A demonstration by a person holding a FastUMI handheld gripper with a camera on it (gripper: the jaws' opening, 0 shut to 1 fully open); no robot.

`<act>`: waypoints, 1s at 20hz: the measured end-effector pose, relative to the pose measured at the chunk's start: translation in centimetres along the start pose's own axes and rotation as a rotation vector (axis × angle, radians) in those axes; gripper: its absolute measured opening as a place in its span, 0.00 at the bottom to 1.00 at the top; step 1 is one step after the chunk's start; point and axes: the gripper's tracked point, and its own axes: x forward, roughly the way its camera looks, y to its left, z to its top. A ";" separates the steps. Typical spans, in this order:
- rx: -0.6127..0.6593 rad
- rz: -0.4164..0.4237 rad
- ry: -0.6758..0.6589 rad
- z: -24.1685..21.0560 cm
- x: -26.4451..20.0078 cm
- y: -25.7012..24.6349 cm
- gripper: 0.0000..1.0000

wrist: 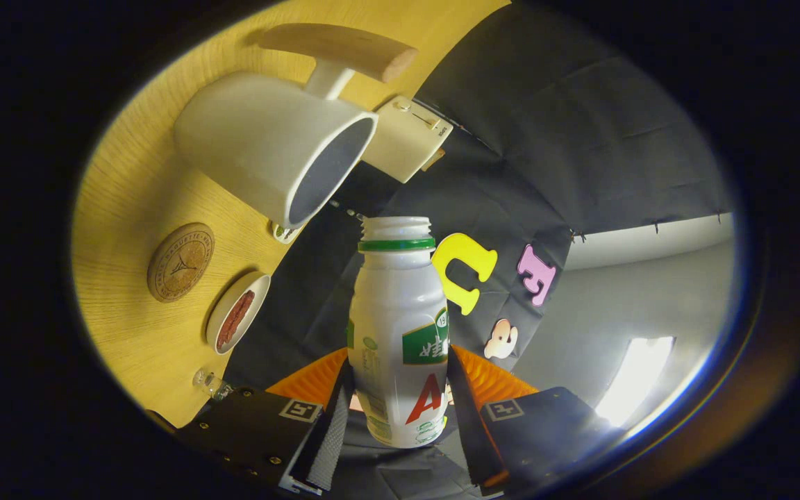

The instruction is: Take the bottle from table, then pour the juice into the cup, finally place the bottle on the coaster

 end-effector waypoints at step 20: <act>-0.081 0.008 -0.044 1.0 -1.7 1.1 0.70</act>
